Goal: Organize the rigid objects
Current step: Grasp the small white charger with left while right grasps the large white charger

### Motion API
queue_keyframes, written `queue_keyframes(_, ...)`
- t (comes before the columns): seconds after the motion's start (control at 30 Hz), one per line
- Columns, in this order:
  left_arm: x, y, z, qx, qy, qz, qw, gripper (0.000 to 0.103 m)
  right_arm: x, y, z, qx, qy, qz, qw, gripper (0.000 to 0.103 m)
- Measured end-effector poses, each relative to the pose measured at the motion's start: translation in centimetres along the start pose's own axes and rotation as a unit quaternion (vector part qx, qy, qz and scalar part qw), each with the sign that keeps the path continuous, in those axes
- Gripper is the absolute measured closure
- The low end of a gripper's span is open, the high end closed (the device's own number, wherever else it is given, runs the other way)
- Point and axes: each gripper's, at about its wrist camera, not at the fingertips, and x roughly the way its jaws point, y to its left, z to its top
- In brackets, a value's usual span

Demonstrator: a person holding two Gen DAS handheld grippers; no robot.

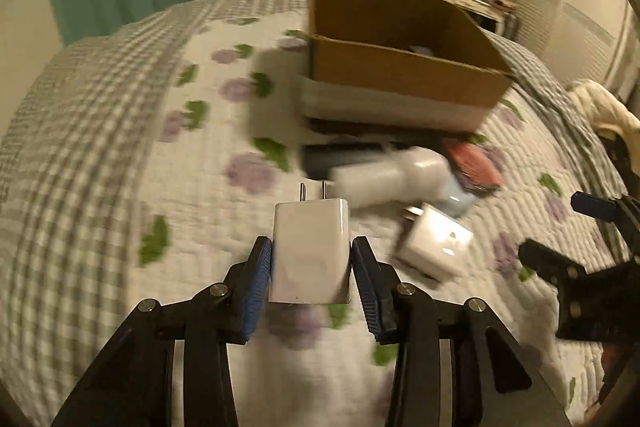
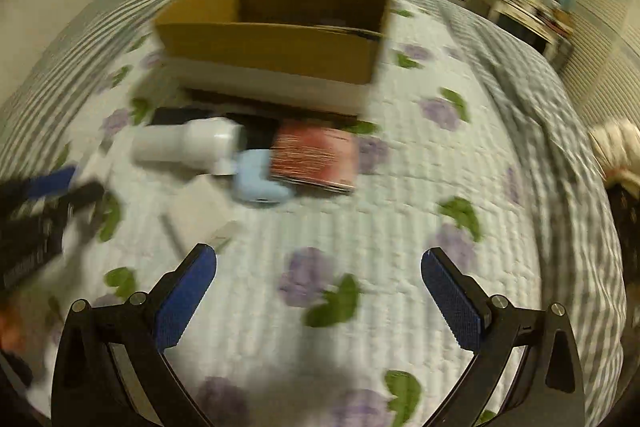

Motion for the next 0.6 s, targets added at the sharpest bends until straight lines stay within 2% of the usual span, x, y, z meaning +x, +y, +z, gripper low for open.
queue_keyframes(0.13, 0.1, 1.2, 0.2, -0.004, 0.003, 0.016, 0.9999, 0.061, 0.8, 3.4, 1.6, -0.042, -0.009, 0.036, 0.998, 0.0)
queue_keyframes(0.23, 0.4, 1.4, 0.1, -0.001, 0.007, 0.011, 0.9999, 0.061, 3.4, 5.0, 2.0, -0.057, 0.014, 0.053, 0.997, 0.0)
queue_keyframes(0.37, 1.0, 1.6, 0.2, -0.001, 0.016, 0.005, 0.9999, 0.061, 6.8, 5.7, 2.4, -0.058, 0.045, 0.053, 0.996, 0.01)
queue_keyframes(0.53, 1.9, 1.7, 0.7, -0.012, 0.02, -0.004, 0.9997, 0.061, 9.4, 6.0, 3.1, -0.041, 0.064, 0.058, 0.995, 0.014)
queue_keyframes(0.57, 1.9, 1.6, 0.8, -0.008, 0.019, -0.004, 0.9998, 0.061, 9.8, 6.1, 3.0, -0.044, 0.071, 0.055, 0.995, 0.019)
queue_keyframes(0.6, 1.9, 1.5, 0.9, -0.005, 0.018, -0.003, 0.9998, 0.061, 10.3, 6.3, 2.7, -0.043, 0.086, 0.067, 0.993, 0.029)
